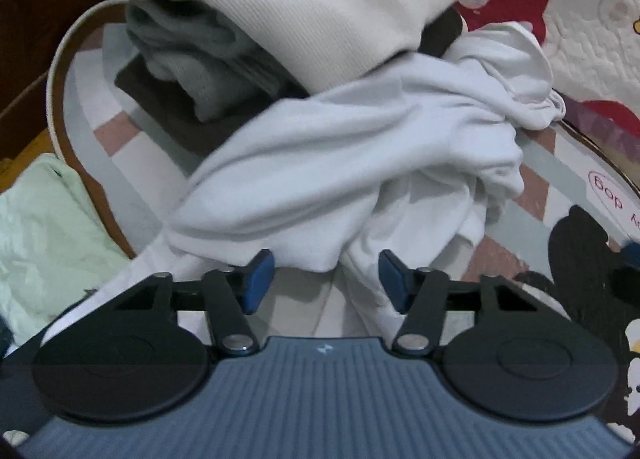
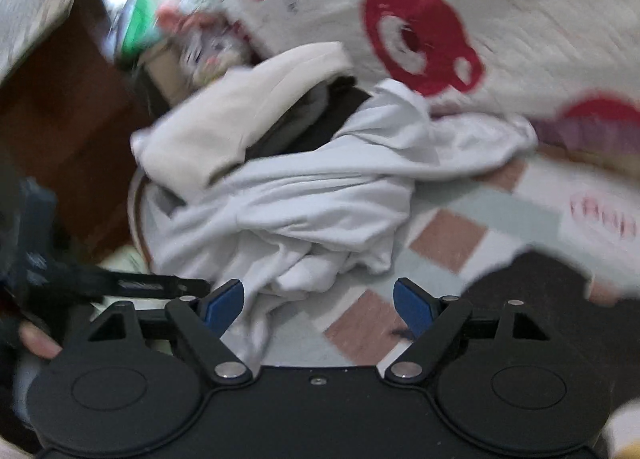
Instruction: Fold clothes
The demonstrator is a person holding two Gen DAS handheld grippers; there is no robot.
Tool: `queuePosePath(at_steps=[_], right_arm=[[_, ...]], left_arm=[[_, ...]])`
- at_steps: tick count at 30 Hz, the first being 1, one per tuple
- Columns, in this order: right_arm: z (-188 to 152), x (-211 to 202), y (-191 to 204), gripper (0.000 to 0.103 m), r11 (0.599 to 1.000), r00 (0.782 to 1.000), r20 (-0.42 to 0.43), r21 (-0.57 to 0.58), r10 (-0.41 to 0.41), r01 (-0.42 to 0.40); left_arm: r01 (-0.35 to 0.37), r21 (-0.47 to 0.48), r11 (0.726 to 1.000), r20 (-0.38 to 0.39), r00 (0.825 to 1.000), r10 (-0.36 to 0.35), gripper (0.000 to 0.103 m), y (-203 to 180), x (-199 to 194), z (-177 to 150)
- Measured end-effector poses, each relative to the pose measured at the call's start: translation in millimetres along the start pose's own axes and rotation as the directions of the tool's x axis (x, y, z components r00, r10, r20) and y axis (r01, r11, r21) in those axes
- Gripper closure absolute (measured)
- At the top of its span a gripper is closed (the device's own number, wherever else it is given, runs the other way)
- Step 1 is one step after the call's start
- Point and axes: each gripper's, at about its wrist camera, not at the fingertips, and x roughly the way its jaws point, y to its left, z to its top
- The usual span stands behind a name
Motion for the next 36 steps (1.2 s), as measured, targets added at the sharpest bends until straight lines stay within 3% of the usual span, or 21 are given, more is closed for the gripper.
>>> queuePosePath(at_steps=[3,5,6,7,8,11,13,14,15,17,20,22,24,26,28,29,30,32,33,36], right_arm=[[3,30,13,0.018,0.981,0.996,-0.003,-0.174,-0.084,0.083],[8,46,12,0.021,0.975,0.995,-0.044,-0.207,-0.086,0.075],[11,54,11,0.046,0.975,0.994,-0.079,-0.212,-0.079,0.060],[15,62,11,0.062,0.981,0.990,-0.131,-0.190,-0.054,0.028],[20,69,11,0.070,0.985,0.984,-0.177,-0.170,-0.031,0.000],[23,73,35,0.069,0.952,0.989,-0.125,-0.302,-0.080,0.039],[23,76,46,0.061,0.917,0.989,-0.084,-0.392,-0.122,0.080],[23,80,47,0.051,0.904,0.988,-0.072,-0.416,-0.139,0.097],[23,84,48,0.038,0.891,0.986,-0.059,-0.440,-0.156,0.114],[23,92,49,0.024,0.862,0.982,-0.033,-0.485,-0.187,0.148],[24,112,45,0.022,0.809,0.974,0.005,-0.556,-0.226,0.191],[28,130,40,0.019,0.795,0.965,0.018,-0.563,-0.261,0.225],[35,146,31,0.018,0.819,0.964,0.010,-0.526,-0.264,0.230],[44,158,19,0.019,0.876,0.971,-0.018,-0.435,-0.238,0.207],[50,162,4,0.034,0.936,0.983,-0.054,-0.319,-0.176,0.150],[52,162,-2,0.049,0.957,0.987,-0.066,-0.264,-0.146,0.124],[53,161,-9,0.064,0.973,0.990,-0.074,-0.210,-0.117,0.099],[55,153,-16,0.082,0.981,0.993,-0.056,-0.171,-0.104,0.093],[56,146,-20,0.087,0.985,0.995,-0.041,-0.152,-0.093,0.086],[58,114,-27,0.090,0.993,0.997,0.032,-0.087,-0.074,0.077]], left_arm=[[0.003,0.009,1.000,0.010,1.000,-0.003,0.067,-1,7,-2],[0.002,0.002,1.000,0.017,1.000,-0.002,0.072,0,11,-3],[0.006,-0.005,1.000,0.019,1.000,-0.005,0.079,2,12,-4],[0.011,-0.013,1.000,0.023,1.000,-0.011,0.083,4,13,-4],[0.017,-0.021,1.000,0.027,0.999,-0.017,0.083,6,14,-4],[0.044,-0.038,0.998,0.026,0.999,-0.043,0.083,9,19,-3],[0.075,-0.043,0.996,0.014,0.997,-0.075,0.083,8,23,-4],[0.090,-0.048,0.995,0.009,0.996,-0.089,0.083,7,25,-5],[0.104,-0.050,0.993,0.003,0.995,-0.104,0.082,6,28,-7],[0.119,-0.061,0.991,-0.004,0.993,-0.119,0.077,5,33,-9],[0.131,-0.096,0.987,-0.002,0.991,-0.132,0.064,7,42,-13],[0.148,-0.138,0.979,0.002,0.989,-0.150,0.045,11,48,-15],[0.192,-0.206,0.960,-0.001,0.980,-0.197,0.033,15,58,-18],[0.240,-0.288,0.927,-0.005,0.968,-0.252,0.027,20,69,-20],[0.300,-0.356,0.885,0.036,0.951,-0.308,0.015,24,76,-23],[0.333,-0.367,0.868,0.066,0.941,-0.333,0.015,23,78,-25],[0.366,-0.377,0.851,0.097,0.929,-0.357,0.017,23,79,-26],[0.403,-0.358,0.842,0.133,0.915,-0.381,0.034,18,80,-30],[0.416,-0.344,0.842,0.125,0.909,-0.398,0.053,14,81,-30],[0.442,-0.284,0.851,0.107,0.896,-0.430,0.078,-2,72,-26]])
